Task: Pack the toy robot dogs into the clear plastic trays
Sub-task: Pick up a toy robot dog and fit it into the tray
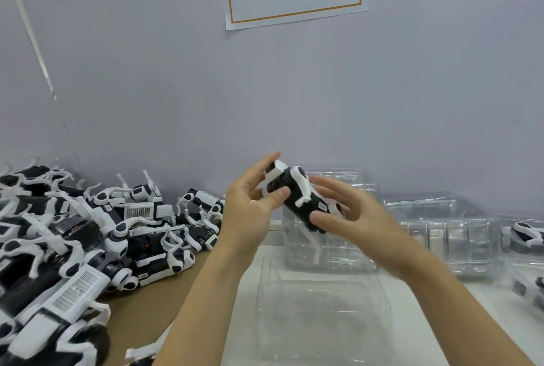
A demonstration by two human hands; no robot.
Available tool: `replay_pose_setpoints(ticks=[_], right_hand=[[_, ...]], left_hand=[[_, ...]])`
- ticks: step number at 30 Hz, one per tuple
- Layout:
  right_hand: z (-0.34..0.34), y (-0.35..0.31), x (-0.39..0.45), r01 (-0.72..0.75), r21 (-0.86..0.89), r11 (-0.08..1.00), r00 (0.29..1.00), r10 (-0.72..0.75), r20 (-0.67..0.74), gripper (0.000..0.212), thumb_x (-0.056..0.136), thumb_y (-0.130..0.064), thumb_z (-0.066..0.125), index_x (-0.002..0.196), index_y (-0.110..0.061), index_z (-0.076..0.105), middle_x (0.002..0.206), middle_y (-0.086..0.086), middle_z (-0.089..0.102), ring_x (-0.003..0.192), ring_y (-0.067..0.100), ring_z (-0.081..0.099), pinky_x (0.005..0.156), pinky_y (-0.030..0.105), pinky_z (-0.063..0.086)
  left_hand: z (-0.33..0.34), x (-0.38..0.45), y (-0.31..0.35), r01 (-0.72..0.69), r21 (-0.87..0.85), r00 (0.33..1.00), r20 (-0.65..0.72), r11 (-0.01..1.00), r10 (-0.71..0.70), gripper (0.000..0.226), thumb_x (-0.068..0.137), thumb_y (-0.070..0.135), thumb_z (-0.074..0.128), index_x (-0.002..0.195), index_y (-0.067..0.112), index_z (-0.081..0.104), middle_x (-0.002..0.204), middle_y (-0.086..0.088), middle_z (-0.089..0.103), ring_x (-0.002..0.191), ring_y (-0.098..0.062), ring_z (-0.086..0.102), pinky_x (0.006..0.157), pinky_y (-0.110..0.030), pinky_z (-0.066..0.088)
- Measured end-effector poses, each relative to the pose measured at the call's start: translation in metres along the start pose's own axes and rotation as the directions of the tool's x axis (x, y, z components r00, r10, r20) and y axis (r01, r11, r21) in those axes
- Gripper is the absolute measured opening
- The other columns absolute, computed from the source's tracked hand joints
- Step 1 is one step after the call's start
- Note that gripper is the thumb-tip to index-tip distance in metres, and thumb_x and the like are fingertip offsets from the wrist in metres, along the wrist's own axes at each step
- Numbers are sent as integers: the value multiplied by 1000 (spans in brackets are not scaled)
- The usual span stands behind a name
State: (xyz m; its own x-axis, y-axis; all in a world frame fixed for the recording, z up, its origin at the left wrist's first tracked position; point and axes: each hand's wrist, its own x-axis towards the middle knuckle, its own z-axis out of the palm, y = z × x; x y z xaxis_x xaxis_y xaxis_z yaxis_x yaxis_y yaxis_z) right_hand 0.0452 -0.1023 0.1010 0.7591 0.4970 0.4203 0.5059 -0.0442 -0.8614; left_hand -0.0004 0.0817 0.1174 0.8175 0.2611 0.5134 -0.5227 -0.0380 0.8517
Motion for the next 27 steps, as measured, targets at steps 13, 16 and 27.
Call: replay_pose_setpoints(ticks=[13, 16, 27], right_hand=[[21, -3, 5, 163, -226, 960, 955, -211, -207, 41, 85, -11, 74, 117, -33, 61, 89, -17, 70, 82, 10, 69, 74, 36, 59], [20, -3, 4, 237, -241, 941, 949, -278, -150, 56, 84, -11, 75, 126, -41, 53, 90, -19, 68, 79, 11, 69, 68, 26, 58], [10, 0, 6, 233, -324, 917, 960, -270, -75, 47, 88, -13, 71, 118, -47, 58, 87, -13, 68, 75, 18, 65, 64, 39, 57]], left_hand=[[6, 0, 5, 79, -26, 993, 86, 997, -77, 19, 97, 16, 64, 115, 17, 71, 107, -8, 74, 104, -27, 70, 95, -53, 56], [6, 1, 2, 86, -27, 995, 46, 996, -84, 17, 95, 14, 64, 111, 16, 72, 104, -8, 75, 99, -27, 72, 81, -39, 59], [-4, 4, -13, 186, 26, 982, 23, 982, -186, 27, 103, 21, 49, 107, 14, 75, 104, -7, 76, 101, -27, 70, 86, -37, 54]])
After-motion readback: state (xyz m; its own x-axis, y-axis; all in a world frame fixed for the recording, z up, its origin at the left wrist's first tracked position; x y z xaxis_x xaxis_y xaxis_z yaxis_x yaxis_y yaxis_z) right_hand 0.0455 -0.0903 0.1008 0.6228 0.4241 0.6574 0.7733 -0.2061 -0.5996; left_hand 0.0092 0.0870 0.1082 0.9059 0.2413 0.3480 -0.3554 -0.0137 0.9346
